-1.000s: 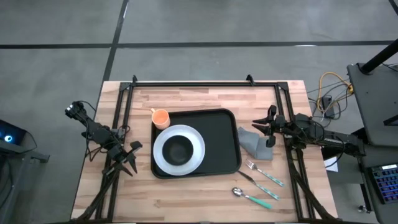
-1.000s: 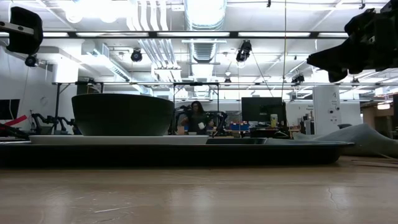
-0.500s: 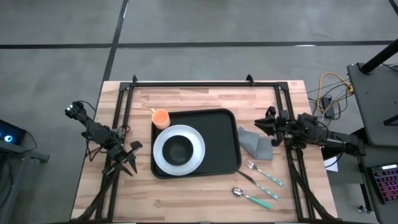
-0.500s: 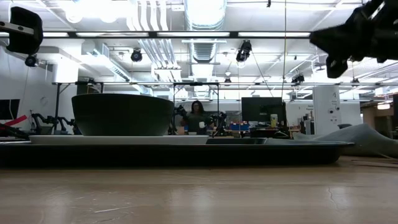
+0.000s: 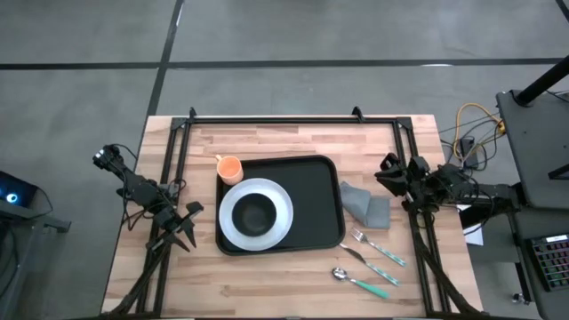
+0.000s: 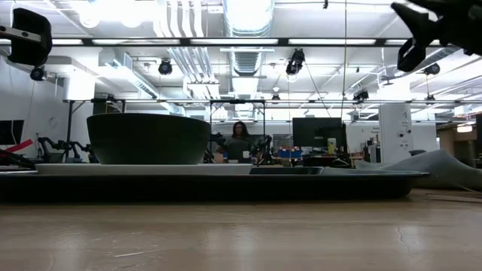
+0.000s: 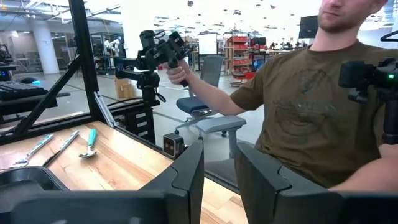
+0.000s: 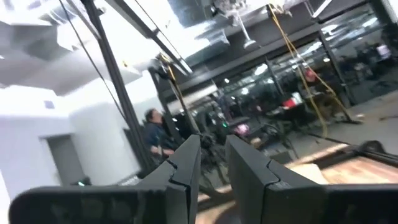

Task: Set up tray
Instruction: Put the gray table napkin to the right of the white plate on the black serving tray

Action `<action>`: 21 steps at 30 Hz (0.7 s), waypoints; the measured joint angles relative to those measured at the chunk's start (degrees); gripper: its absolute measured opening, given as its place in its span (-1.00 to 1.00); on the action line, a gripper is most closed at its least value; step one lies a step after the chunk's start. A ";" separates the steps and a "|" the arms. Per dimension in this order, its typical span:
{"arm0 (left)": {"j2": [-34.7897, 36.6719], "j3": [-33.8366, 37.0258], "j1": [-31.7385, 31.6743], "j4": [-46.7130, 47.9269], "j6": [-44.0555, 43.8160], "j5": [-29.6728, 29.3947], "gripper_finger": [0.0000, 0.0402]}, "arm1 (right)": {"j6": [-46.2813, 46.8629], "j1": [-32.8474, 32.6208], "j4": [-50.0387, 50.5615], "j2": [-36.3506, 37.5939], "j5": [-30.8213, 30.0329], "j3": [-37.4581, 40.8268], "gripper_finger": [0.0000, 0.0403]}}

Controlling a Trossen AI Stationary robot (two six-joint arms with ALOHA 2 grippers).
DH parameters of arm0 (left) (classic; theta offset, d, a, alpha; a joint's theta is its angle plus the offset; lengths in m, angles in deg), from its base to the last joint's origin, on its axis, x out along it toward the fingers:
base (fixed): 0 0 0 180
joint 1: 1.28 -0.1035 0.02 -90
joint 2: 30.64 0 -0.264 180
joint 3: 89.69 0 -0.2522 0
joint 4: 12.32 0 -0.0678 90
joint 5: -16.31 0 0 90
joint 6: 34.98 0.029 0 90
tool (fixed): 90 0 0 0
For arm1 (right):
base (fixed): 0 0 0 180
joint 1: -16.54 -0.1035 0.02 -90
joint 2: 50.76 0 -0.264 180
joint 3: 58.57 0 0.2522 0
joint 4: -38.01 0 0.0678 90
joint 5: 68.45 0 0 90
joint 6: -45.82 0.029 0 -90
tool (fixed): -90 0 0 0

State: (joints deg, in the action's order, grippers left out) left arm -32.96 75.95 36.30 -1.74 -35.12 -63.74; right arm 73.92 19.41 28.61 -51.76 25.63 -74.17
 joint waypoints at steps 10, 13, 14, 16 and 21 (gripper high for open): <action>0.00 0.00 0.00 0.00 0.00 0.00 -0.65 | 2.56 -6.64 -1.19 -6.29 -6.35 -0.02 -0.66; 0.00 0.00 0.00 0.01 0.00 0.00 -0.65 | 3.77 -8.74 0.40 -10.86 -10.85 -1.58 -0.66; 0.00 0.00 0.00 0.00 0.00 0.00 -0.65 | 4.65 -9.51 2.13 -12.58 -12.50 -2.81 -0.66; 0.00 0.00 0.00 0.00 0.00 0.00 -0.65 | 7.17 -11.07 8.84 -16.54 -16.26 -6.71 -0.66; 0.00 0.00 0.00 0.00 0.00 0.00 -0.65 | 23.66 -15.45 41.95 -28.72 -28.51 -21.93 -0.66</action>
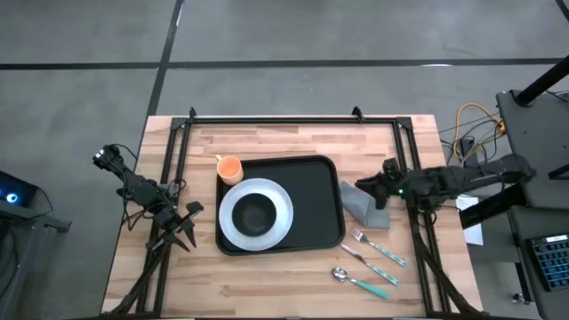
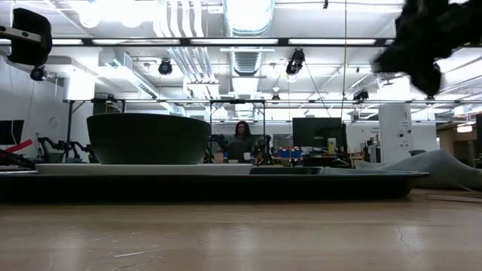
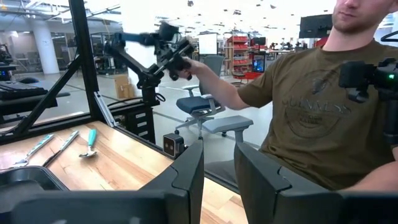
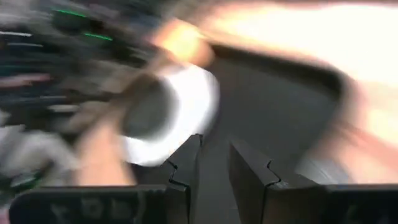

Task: Set up tray
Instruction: Put the gray table napkin to the right of the white plate on the black serving tray

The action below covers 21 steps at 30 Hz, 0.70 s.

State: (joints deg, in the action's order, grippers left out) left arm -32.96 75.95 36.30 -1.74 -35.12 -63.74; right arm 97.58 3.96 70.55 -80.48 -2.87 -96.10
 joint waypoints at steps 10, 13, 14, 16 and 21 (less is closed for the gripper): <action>0.00 0.00 0.00 0.02 0.00 0.00 -0.65 | 50.15 -13.12 37.13 -12.51 -7.04 -11.34 -0.66; 0.00 0.00 0.00 0.03 0.00 0.00 -0.65 | 52.26 -16.65 30.89 -12.79 -7.10 -9.75 -0.66; 0.00 0.00 0.00 -0.02 0.00 0.00 -0.65 | 53.73 -17.56 30.15 -12.92 -6.96 -9.13 -0.66; 0.00 0.00 0.00 0.04 0.00 0.00 -0.65 | 56.88 -19.33 27.71 -13.15 -6.24 -7.92 -0.66; 0.00 0.00 0.00 0.03 0.00 0.00 -0.65 | 60.33 -23.85 14.21 -14.55 -3.96 -5.61 -0.66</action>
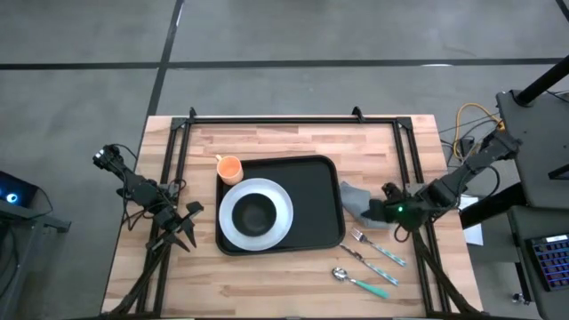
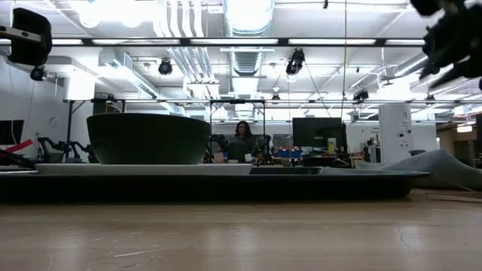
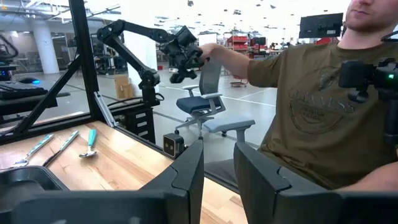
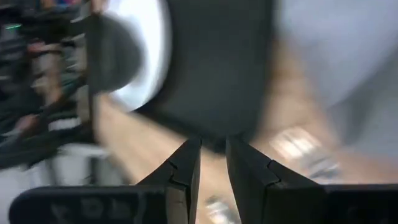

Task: Set up tray
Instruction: Put the gray table napkin to the right of the white plate on the black serving tray

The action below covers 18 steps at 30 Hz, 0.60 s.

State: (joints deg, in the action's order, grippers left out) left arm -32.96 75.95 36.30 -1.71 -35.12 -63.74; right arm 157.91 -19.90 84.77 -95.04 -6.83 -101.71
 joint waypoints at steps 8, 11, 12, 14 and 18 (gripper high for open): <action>0.00 0.00 0.00 -0.03 0.00 0.00 -0.65 | -6.72 -2.41 -3.91 -9.87 -3.04 -11.78 -0.66; 0.00 0.00 0.00 -0.01 0.00 0.00 -0.65 | -8.73 -2.41 6.79 -14.57 -3.41 -22.78 -0.66; 0.00 0.00 0.00 0.03 0.00 0.00 -0.65 | -8.98 -2.45 11.02 -16.06 -4.13 -26.64 -0.66; -0.02 0.00 0.00 0.17 0.00 0.00 -0.65 | -9.15 -2.76 20.09 -18.80 -6.16 -33.92 -0.66; 0.00 0.00 0.00 0.43 0.00 0.00 -0.65 | -4.78 -2.78 37.59 -22.64 -5.14 -46.35 -0.66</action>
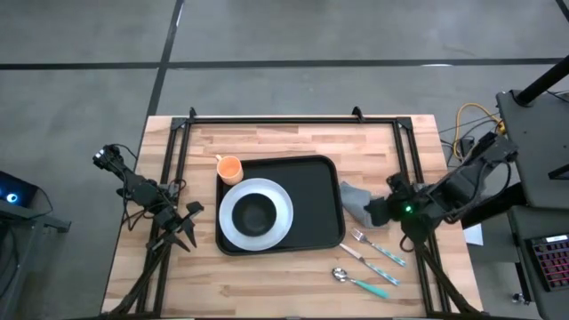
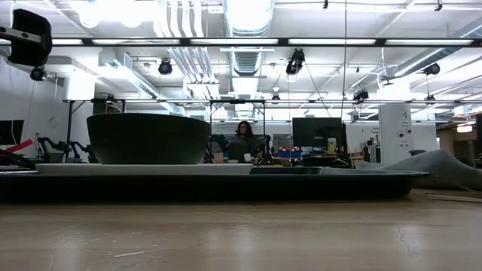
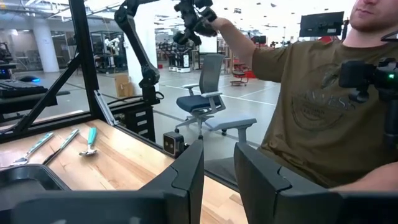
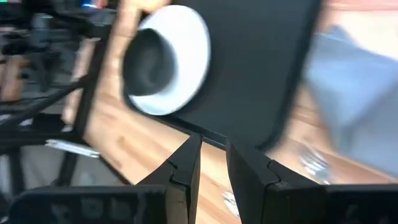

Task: Set up tray
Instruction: Put the gray table napkin to the right of the white plate on the black serving tray

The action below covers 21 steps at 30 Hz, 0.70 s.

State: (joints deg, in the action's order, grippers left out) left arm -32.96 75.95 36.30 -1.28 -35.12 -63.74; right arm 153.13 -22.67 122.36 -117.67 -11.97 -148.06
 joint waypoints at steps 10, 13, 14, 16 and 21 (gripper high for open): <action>0.00 -0.02 0.00 0.20 0.00 -0.07 -0.65 | 12.04 1.58 17.81 -2.91 11.43 -4.35 -0.66; 0.00 -0.02 0.00 0.24 0.00 -0.07 -0.65 | 14.34 1.79 15.75 -1.64 15.42 0.02 -0.66; 0.00 -0.02 0.00 0.24 0.00 -0.07 -0.65 | 14.97 1.79 14.83 -1.04 16.27 1.74 -0.66; 0.00 0.00 0.00 0.24 0.00 -0.07 -0.65 | 15.33 1.77 12.10 0.26 16.68 5.02 -0.66; 0.00 -0.06 0.00 0.34 0.00 -0.07 -0.65 | 14.94 1.79 3.12 4.48 15.51 13.56 -0.66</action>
State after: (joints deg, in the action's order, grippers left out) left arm -32.96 75.89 36.30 -0.94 -35.12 -63.80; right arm 168.07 -20.89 125.47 -113.19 3.54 -134.50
